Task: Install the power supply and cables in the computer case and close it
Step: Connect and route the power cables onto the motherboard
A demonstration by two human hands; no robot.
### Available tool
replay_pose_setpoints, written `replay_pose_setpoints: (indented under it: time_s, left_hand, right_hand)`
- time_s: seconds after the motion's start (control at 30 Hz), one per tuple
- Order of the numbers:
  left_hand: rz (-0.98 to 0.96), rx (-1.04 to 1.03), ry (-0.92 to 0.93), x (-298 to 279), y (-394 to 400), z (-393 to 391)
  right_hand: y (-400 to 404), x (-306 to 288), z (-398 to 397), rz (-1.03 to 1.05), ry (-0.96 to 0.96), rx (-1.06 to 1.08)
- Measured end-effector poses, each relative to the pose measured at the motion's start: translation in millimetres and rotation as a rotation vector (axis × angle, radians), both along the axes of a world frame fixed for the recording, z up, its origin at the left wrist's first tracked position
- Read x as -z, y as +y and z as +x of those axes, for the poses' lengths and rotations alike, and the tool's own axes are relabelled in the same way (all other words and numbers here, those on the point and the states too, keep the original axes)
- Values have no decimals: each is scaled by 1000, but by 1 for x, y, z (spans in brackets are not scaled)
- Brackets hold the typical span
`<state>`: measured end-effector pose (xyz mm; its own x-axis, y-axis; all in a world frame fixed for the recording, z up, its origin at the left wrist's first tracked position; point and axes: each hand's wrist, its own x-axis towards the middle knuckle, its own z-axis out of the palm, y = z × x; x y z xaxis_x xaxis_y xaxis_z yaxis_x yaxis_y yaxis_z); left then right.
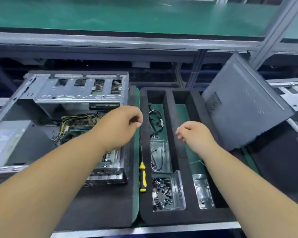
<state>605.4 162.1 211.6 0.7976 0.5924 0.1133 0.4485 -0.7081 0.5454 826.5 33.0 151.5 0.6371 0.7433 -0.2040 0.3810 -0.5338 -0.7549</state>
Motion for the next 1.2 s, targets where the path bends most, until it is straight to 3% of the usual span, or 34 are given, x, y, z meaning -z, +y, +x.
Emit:
replay_pose_setpoints:
  time_s: [0.07, 0.17, 0.37, 0.53, 0.67, 0.87, 1.2]
  left_hand:
    - [13, -42, -3, 2, -2, 9]
    - [-1, -118, -6, 6, -1, 18]
    - [-82, -249, -76, 4, 2, 11]
    - [-55, -323, -80, -3, 4, -12]
    - [-28, -384, -58, -4, 6, -27]
    - [-71, -418, -74, 3, 8, -27]
    - [-96, -303, -103, -8, 1, 14]
  right_hand:
    - [7, 10, 8, -17, 16, -33]
    - [32, 27, 12, -79, -116, -192]
    - [94, 72, 6, -514, -702, -818]
    - [124, 102, 1, -748, -771, -1009]
    - [137, 112, 3, -865, -694, -1004]
    - [139, 95, 18, -567, -466, -717]
    - [127, -9, 67, 11, -370, -431]
